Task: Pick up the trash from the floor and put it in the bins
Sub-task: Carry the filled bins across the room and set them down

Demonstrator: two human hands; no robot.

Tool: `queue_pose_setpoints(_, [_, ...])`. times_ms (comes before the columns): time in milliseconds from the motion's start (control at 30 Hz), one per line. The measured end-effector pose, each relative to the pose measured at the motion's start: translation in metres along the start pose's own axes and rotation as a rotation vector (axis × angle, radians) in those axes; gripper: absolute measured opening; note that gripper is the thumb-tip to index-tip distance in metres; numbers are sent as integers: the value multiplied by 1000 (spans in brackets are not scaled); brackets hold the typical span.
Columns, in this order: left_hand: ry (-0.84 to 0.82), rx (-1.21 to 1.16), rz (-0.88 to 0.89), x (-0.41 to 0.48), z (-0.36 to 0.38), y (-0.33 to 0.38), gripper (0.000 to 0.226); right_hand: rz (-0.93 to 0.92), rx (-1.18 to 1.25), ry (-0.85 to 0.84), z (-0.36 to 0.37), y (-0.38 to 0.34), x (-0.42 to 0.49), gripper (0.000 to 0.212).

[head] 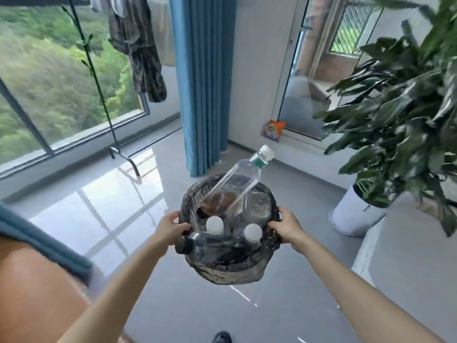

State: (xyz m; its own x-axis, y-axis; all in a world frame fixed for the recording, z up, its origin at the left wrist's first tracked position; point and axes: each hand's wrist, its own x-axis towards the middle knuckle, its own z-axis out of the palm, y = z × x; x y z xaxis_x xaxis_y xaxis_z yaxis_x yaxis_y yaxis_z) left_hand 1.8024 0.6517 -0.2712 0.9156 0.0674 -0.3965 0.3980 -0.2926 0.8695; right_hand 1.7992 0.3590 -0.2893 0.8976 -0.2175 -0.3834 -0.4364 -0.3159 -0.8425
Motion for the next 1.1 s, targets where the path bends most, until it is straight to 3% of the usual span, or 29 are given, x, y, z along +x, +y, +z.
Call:
queue_pose_setpoints(267, [-147, 88, 21, 194, 60, 121, 32, 84, 52, 162, -55, -45, 170, 42])
queue_pose_setpoints(533, [-220, 96, 32, 379, 106, 195, 35, 105, 103, 176, -81, -85, 358, 45])
queue_pose_setpoints(933, [-204, 211, 13, 670, 140, 320, 18, 212, 131, 137, -104, -200, 641, 45])
queue_pose_setpoints(1100, [-266, 262, 53, 794, 162, 353, 18, 296, 198, 227, -101, -228, 746, 40])
